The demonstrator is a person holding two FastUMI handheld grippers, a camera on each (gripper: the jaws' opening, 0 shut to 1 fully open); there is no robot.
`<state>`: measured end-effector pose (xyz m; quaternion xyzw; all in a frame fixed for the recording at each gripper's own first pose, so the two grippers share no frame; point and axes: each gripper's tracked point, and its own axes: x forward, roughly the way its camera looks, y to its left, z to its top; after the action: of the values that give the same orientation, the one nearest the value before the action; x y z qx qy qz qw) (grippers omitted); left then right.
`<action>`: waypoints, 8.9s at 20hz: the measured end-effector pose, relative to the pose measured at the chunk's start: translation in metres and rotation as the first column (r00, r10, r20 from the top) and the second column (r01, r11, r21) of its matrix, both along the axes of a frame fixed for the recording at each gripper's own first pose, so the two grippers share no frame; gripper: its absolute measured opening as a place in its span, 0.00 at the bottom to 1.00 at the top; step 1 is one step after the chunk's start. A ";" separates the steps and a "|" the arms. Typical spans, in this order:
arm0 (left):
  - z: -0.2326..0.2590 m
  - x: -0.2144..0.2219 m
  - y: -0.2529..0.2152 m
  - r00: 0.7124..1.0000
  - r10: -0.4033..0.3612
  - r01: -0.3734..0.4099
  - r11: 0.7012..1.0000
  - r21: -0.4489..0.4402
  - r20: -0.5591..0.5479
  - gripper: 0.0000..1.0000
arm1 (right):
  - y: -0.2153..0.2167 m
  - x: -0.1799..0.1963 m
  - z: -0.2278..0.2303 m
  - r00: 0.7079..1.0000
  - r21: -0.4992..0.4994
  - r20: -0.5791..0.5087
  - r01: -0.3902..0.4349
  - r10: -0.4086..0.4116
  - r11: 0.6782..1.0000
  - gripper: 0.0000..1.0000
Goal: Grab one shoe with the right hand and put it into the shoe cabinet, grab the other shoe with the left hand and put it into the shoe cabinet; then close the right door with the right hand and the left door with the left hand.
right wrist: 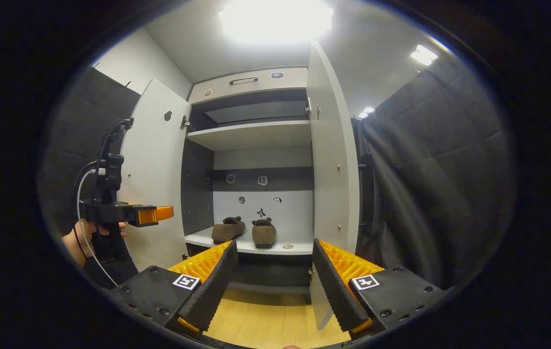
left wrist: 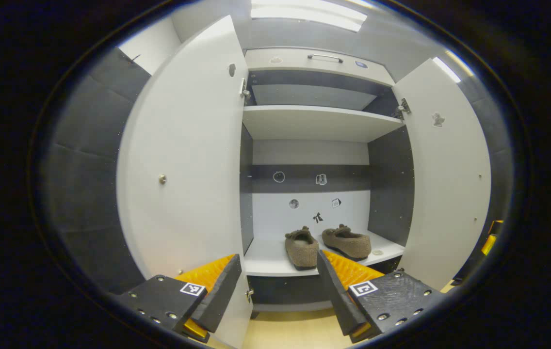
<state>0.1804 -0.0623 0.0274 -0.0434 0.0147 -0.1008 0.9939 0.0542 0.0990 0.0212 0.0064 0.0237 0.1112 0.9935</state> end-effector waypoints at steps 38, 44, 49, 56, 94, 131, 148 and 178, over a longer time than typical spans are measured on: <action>-0.056 -0.078 0.115 0.975 0.215 -0.215 0.977 -0.007 -0.052 0.94 | -0.209 0.073 0.017 0.861 0.026 -0.039 0.508 -0.507 0.861 0.98; -0.057 -0.071 0.146 0.961 0.272 -0.272 0.962 -0.008 -0.054 0.92 | -0.209 0.091 -0.012 0.869 0.061 -0.127 0.488 -0.478 0.871 0.98; -0.061 -0.064 0.158 0.956 0.288 -0.289 0.957 -0.002 -0.059 0.92 | -0.196 0.091 -0.008 0.891 0.000 -0.080 0.448 -0.447 0.894 0.98; -0.062 -0.059 0.159 0.955 0.288 -0.289 0.957 -0.017 -0.068 0.94 | -0.148 0.088 -0.005 0.938 -0.037 -0.047 0.341 -0.343 0.939 0.96; -0.053 -0.029 0.221 0.912 0.402 -0.405 0.914 -0.020 -0.082 0.94 | -0.024 0.126 -0.016 1.000 -0.044 -0.024 0.009 -0.010 0.999 0.98; -0.008 0.034 0.069 0.998 0.062 -0.062 0.997 -0.049 -0.006 0.94 | -0.081 0.080 -0.049 0.984 -0.023 -0.105 0.143 -0.145 0.989 0.98; -0.025 0.082 -0.011 0.998 -0.039 0.036 0.998 -0.056 -0.053 0.94 | -0.081 0.081 -0.053 0.982 -0.017 -0.117 0.147 -0.148 0.989 0.98; -0.024 -0.146 0.109 0.987 0.149 -0.153 0.986 0.071 0.056 0.94 | -0.074 0.007 -0.019 0.995 -0.027 0.102 0.002 0.001 1.000 0.98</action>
<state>0.0342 0.0472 0.0037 -0.0044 -0.0102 -0.0258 0.9996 0.0607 0.0247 0.0020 -0.0127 -0.0255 0.1107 0.9934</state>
